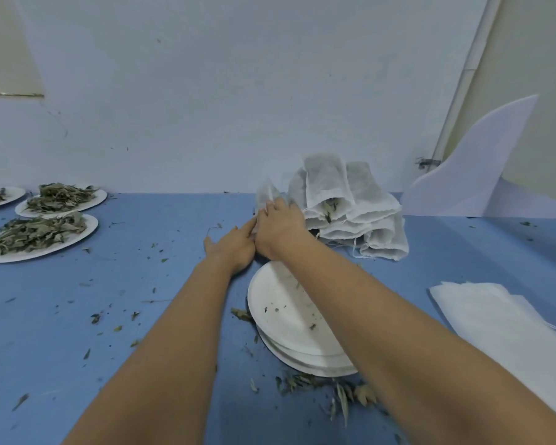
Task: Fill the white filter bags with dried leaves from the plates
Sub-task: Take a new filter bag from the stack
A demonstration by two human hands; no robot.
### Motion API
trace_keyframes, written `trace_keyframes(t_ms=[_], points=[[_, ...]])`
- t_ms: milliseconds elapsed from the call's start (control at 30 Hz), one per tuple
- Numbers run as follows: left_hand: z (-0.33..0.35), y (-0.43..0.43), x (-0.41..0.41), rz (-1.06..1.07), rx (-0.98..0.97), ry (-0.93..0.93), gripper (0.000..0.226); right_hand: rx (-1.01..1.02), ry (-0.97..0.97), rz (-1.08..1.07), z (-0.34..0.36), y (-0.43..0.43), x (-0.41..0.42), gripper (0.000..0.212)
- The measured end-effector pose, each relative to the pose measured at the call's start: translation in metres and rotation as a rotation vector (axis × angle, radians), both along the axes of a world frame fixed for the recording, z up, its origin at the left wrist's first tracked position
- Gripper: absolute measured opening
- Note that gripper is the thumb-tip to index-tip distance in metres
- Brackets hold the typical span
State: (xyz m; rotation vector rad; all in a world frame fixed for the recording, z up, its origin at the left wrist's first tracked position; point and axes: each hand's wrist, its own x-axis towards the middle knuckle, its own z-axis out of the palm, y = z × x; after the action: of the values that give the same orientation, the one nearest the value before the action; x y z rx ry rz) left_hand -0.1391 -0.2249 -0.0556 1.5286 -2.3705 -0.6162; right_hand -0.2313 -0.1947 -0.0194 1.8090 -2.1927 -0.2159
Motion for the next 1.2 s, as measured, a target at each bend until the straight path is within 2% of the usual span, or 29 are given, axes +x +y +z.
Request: trace_keyframes(t_ms=[133,267,400,500,600,700,767,833,967,1100,1200], points=[[0.005,0.01,0.007,0.04,-0.003,0.069,0.048,-0.06,-0.018,0.115,0.009,0.011,0.006,0.052],[0.012,0.028,0.013,0.097,-0.07,0.165,0.053,-0.373,-0.293,0.291,0.026,0.045,0.008,0.042],[0.021,0.061,0.013,0.122,-0.093,0.399,0.055,-0.613,-0.618,0.177,0.027,0.107,-0.007,0.035],[0.029,0.095,0.002,0.105,-0.132,0.504,0.051,-0.72,-0.637,0.012,0.018,0.152,-0.035,0.026],[0.035,0.13,-0.02,0.03,-0.182,0.587,0.045,-0.687,-0.629,-0.222,0.003,0.187,-0.064,0.023],[0.038,0.164,-0.046,-0.067,-0.168,0.648,0.041,-0.504,-0.577,-0.509,-0.014,0.209,-0.078,0.042],[0.038,0.184,-0.062,-0.127,-0.147,0.655,0.04,-0.423,-0.579,-0.62,-0.021,0.217,-0.082,0.051],[0.035,0.199,-0.072,-0.158,-0.134,0.665,0.038,-0.398,-0.575,-0.628,-0.026,0.22,-0.085,0.048],[0.028,0.213,-0.079,-0.179,-0.091,0.666,0.036,-0.397,-0.505,-0.548,-0.03,0.224,-0.095,0.024],[0.022,0.212,-0.075,-0.15,-0.029,0.71,0.032,-0.446,-0.499,-0.538,-0.031,0.231,-0.103,0.015],[0.024,0.212,-0.071,-0.126,-0.008,0.738,0.034,-0.466,-0.506,-0.545,-0.032,0.23,-0.106,0.016]])
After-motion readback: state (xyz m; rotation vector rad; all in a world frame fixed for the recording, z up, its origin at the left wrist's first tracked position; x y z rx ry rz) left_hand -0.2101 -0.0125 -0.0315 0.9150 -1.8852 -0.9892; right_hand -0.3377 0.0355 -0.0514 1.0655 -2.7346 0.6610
